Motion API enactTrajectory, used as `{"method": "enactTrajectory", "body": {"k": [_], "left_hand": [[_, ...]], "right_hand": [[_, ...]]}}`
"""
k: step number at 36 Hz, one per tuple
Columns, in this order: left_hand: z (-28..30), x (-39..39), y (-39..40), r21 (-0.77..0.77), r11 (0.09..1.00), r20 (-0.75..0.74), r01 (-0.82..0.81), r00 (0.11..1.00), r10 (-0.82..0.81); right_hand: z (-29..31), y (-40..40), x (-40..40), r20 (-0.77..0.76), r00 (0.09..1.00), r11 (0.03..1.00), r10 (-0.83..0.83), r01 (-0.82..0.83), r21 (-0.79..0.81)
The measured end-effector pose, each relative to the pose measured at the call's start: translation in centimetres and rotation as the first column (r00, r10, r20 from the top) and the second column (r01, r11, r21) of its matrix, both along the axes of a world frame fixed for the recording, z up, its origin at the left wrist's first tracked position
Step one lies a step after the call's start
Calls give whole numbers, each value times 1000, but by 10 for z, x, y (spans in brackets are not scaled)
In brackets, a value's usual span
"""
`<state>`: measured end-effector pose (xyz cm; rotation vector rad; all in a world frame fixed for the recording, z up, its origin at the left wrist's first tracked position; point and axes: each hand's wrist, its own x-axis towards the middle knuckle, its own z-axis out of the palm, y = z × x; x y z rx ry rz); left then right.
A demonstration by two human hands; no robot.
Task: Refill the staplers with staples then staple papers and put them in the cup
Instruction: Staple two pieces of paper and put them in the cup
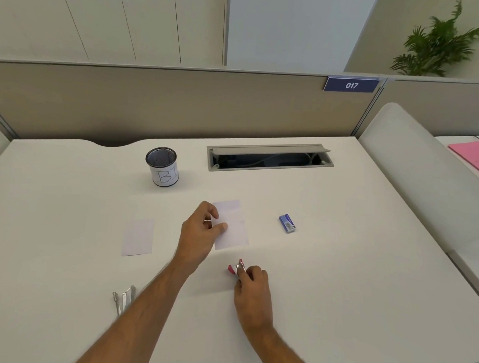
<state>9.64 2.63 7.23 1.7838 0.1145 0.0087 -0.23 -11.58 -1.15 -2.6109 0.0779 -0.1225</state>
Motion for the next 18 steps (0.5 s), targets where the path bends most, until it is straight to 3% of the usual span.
{"method": "enactTrajectory", "body": {"k": [9,13,16,18], "left_hand": [[1,-1,-2,-64,994,-50,89,994,-92],[5,-3,-2,-89,990,-27,114,993,-117],[9,-6,-2,-72,991,-6,111,994,-112],[11,-6,-4,-42,994,16,99,995,-98]], "right_hand": [[-2,-1,4,-70,997,998,-44,41,-37],[14,-5,13,-31,983,983,-183,183,-19],[43,-7,29,8,928,893,-373,356,276],[66,-7,41,-95,897,730,-432,410,547]]}}
